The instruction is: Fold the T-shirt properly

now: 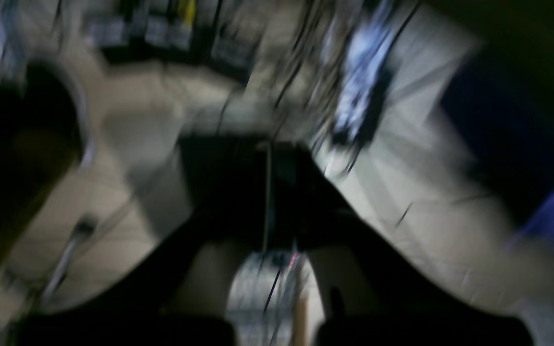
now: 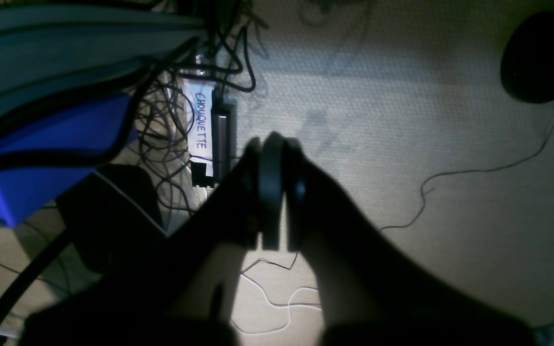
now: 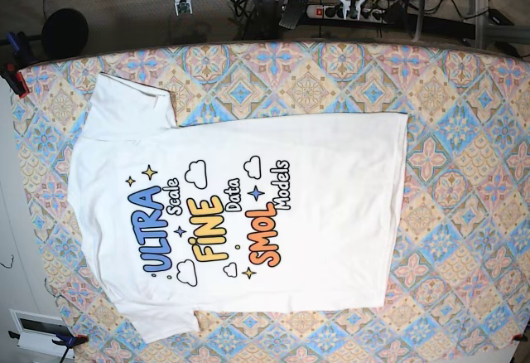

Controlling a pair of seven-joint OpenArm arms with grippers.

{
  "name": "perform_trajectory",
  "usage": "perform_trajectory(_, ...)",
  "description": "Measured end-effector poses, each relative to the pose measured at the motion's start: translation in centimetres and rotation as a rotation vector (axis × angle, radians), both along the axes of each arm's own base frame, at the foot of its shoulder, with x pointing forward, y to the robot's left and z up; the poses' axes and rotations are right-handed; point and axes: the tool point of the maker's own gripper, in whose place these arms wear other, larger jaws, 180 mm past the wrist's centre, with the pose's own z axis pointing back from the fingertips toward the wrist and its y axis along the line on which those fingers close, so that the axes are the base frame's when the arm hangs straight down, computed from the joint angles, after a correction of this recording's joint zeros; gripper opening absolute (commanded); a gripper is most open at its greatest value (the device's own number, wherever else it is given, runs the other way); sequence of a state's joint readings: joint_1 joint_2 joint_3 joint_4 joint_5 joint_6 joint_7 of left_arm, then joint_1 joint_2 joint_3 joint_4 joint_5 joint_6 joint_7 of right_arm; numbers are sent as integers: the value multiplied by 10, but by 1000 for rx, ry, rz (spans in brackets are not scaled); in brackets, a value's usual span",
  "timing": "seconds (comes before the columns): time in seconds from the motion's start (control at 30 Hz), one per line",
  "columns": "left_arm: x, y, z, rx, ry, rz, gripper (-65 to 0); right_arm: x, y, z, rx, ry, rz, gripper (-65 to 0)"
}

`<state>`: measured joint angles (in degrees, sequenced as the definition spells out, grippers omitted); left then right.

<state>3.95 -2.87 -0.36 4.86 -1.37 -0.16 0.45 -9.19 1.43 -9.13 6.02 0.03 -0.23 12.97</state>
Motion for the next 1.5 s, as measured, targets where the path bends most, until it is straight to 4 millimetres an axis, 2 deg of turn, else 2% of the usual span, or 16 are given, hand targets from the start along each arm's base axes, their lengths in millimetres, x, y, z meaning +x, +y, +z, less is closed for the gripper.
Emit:
perform_trajectory(0.07, 22, 4, 1, 11, -66, 67, -643, 0, 0, 0, 0, 0, 0, -650)
perform_trajectory(0.13, 23, 5, 1, 13, -69, 104, -643, 0, 0, 0, 0, -2, 0, -650)
perform_trajectory(0.3, -31, 8, 6, 24, -49, 114, -643, 0, 0, 0, 0, 1, 0, -650)
perform_trajectory(0.37, -40, 8, 7, 29, -33, 116, -643, -1, 0, 0, 0, 4, 5, -650)
perform_trajectory(0.53, -1, 7, 6, 16, -89, 107, -643, 0, 1, 0, 1, 2, 6, -650)
perform_trajectory(0.57, 0, 6, 6, 15, -82, 107, -643, 0, 0, 0, 0, 2, 0, -650)
perform_trajectory(0.73, -36, 5, 6, 14, 13, 112, -643, -1, 2, 0, 2, 3, -1, -650)
perform_trajectory(0.8, -42, 5, 6, 14, 25, 112, -643, 0, 2, 0, 3, 2, -1, -650)
perform_trajectory(0.97, -17, 6, 5, 15, -33, 110, -643, 0, 2, 0, 2, 1, -1, -650)
perform_trajectory(1.03, -15, 6, 5, 14, -34, 110, -643, 0, 2, 0, 2, 3, -1, -650)
perform_trajectory(1.27, -33, 8, 6, 18, 5, 110, -643, 0, 2, 0, 2, -1, -1, -650)
perform_trajectory(1.37, -43, 18, 8, 31, 5, 100, -643, -2, 1, 0, 2, 0, -1, -650)
perform_trajectory(1.43, -61, 25, 10, 44, 31, 97, -643, -5, 0, 0, 0, 4, -1, -650)
perform_trajectory(1.5, -88, 34, 14, 59, 79, 93, -643, -14, -6, 2, -3, 4, 1, -650)
